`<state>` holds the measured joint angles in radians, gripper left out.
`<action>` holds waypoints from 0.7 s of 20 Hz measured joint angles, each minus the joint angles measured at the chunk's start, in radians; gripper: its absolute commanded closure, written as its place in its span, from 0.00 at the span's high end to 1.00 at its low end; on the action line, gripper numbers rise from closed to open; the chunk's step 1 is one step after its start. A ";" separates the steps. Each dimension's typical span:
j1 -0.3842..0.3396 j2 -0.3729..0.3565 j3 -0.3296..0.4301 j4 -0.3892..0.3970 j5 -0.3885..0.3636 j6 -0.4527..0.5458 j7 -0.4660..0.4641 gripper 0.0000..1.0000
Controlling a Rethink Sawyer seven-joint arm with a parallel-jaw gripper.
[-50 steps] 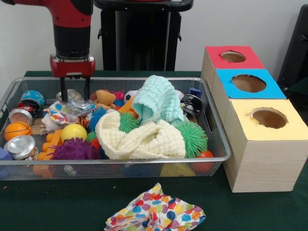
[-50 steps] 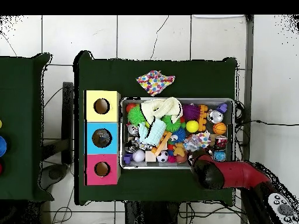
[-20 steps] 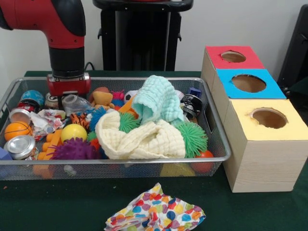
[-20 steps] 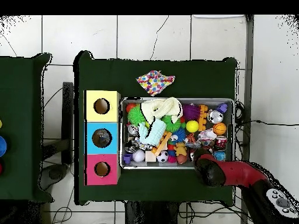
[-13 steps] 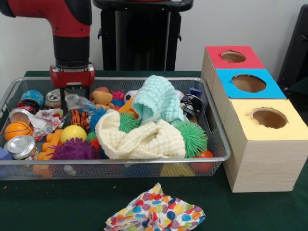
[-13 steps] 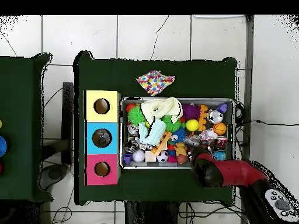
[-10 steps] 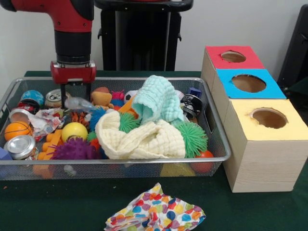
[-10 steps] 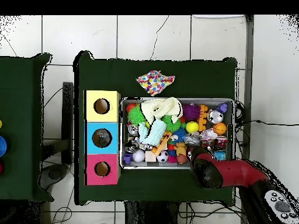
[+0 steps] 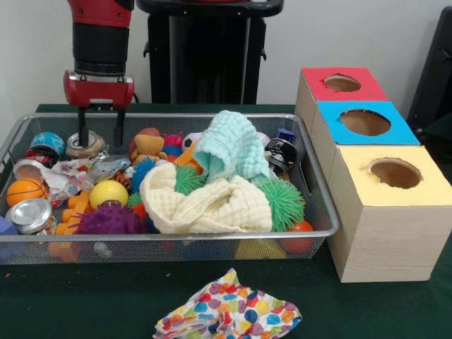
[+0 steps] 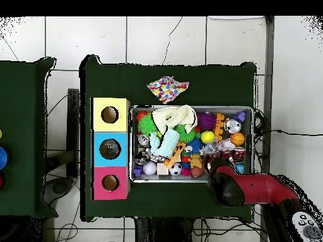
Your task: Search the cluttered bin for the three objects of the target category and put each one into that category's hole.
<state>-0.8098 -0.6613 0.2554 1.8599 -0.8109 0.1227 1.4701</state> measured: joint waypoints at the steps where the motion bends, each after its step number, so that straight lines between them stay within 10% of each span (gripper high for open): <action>1: 0.000 -0.001 0.000 0.000 0.000 0.000 0.000 1.00; 14: 0.006 0.038 0.000 0.000 0.000 0.000 0.000 1.00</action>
<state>-0.8034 -0.6232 0.2551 1.8598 -0.8111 0.1229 1.4701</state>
